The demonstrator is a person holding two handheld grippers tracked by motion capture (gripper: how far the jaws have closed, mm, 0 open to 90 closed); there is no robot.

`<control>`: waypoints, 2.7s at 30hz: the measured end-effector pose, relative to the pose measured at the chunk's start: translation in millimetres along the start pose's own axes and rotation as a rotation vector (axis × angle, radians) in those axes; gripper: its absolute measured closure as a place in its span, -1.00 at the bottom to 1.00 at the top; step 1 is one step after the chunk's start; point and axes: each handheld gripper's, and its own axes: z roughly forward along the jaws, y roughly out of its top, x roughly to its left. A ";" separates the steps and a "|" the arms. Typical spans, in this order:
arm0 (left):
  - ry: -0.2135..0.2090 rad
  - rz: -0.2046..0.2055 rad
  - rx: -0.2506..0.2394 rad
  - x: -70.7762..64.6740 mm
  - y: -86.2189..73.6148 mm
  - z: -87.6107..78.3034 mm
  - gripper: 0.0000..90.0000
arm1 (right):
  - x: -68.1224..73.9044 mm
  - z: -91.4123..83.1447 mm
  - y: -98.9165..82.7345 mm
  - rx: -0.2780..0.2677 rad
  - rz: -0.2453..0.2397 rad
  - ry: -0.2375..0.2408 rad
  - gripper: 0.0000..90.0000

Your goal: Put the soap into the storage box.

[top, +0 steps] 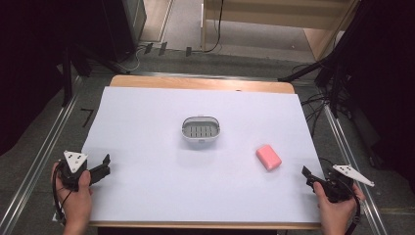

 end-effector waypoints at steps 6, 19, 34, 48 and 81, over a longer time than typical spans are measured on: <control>0.000 -0.001 0.000 0.1 0.0 0.0 -0.70 | 3.2 -0.2 0.3 -0.007 -0.031 -0.012 -0.32; -0.003 -0.010 0.010 1.1 0.5 0.8 -0.70 | 24.0 2.0 18.1 0.034 -0.134 0.093 -0.03; 0.001 -0.003 0.010 0.1 0.4 0.6 -0.70 | 47.0 8.4 18.4 0.241 -0.238 0.144 -0.63; 0.004 0.010 -0.019 -1.0 -0.9 -1.6 -0.69 | 69.2 24.5 38.3 0.378 -0.289 0.152 -0.62; 0.004 0.026 -0.009 -2.5 -0.6 -1.4 -0.69 | 110.7 65.1 69.4 0.476 -0.300 0.174 -0.74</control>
